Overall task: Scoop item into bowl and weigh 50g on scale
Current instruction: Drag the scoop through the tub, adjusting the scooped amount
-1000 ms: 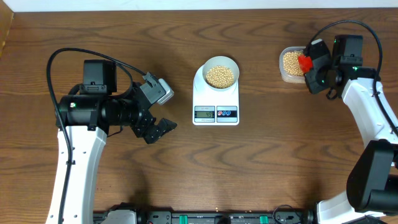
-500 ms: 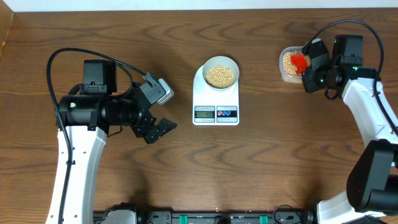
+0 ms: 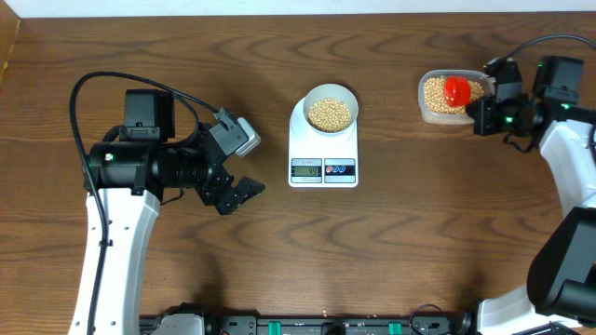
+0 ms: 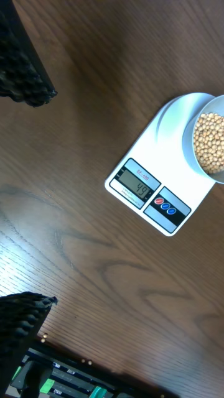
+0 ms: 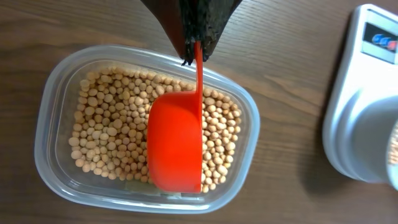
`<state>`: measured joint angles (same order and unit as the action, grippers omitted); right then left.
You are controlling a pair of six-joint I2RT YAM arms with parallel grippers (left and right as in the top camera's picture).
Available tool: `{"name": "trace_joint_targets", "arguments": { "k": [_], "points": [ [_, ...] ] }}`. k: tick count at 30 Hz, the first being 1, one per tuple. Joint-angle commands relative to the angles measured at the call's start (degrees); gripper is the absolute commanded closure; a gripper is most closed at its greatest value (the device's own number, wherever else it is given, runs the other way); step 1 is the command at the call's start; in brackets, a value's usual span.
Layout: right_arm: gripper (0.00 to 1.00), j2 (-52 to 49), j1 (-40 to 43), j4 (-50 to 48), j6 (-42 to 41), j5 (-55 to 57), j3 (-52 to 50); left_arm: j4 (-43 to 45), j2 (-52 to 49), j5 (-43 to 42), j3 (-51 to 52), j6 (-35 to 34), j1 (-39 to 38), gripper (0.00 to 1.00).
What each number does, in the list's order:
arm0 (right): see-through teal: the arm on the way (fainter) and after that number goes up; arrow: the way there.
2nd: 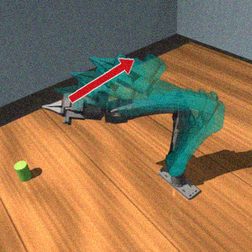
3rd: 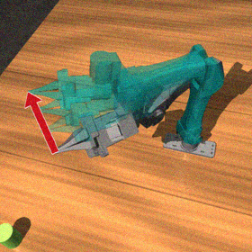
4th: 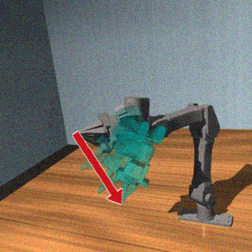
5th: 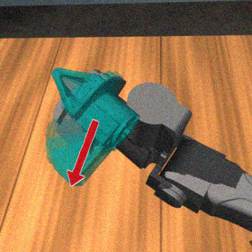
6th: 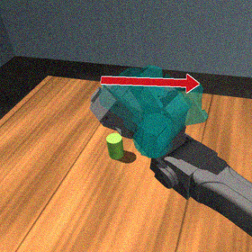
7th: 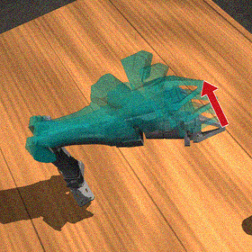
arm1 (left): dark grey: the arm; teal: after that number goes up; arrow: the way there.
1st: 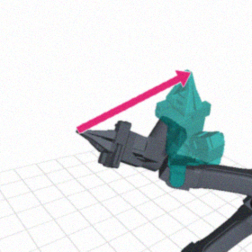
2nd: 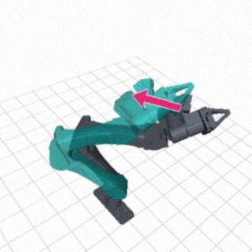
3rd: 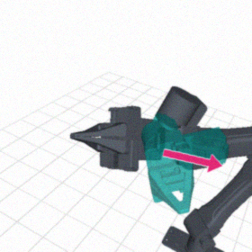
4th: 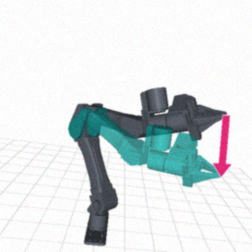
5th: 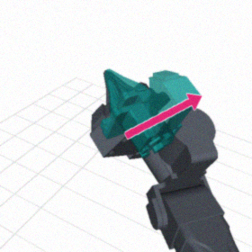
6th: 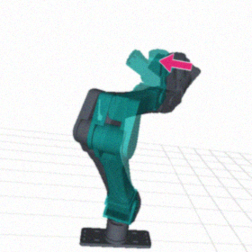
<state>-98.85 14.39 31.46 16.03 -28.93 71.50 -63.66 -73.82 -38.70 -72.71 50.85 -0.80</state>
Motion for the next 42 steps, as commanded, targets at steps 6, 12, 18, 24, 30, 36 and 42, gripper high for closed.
{"name": "trace_joint_targets", "arguments": {
  "k": [6, 12, 18, 24, 30, 36, 42],
  "points": [
    [0.99, -0.59, 4.31, -0.13, -1.46, -13.57, -0.17, -0.17, 0.09, -0.74, -0.87, -0.11, 0.24, 0.02],
    [0.99, -0.59, 6.08, -0.13, -1.42, -19.47, -0.17, -0.17, 0.09, -0.74, -0.87, -0.11, 0.24, 0.02],
    [0.99, -0.59, 6.19, 0.28, -0.09, -17.2, -0.17, -0.17, 0.09, -0.74, -0.87, -0.11, 0.24, 0.02],
    [0.99, -0.61, 5.22, -0.44, 2.75, -2.73, -0.17, -0.17, 0.09, -0.74, -0.87, -0.11, 0.24, 0.02],
    [0.99, -0.61, 2.4, -0.92, 5.51, 0.35, -0.17, -0.17, 0.09, -0.74, -0.87, -0.11, 0.24, 0.02],
    [0.99, -0.61, -1.05, -1.01, 6.62, 8.37, -0.17, -0.17, 0.09, -0.74, -0.87, -0.11, 0.24, 0.02],
    [0.99, -0.7, -4.87, -1.6, 8.85, 12.94, -0.17, -0.17, 0.09, -0.74, -0.87, -0.11, 0.24, 0.02]
  ]
}}
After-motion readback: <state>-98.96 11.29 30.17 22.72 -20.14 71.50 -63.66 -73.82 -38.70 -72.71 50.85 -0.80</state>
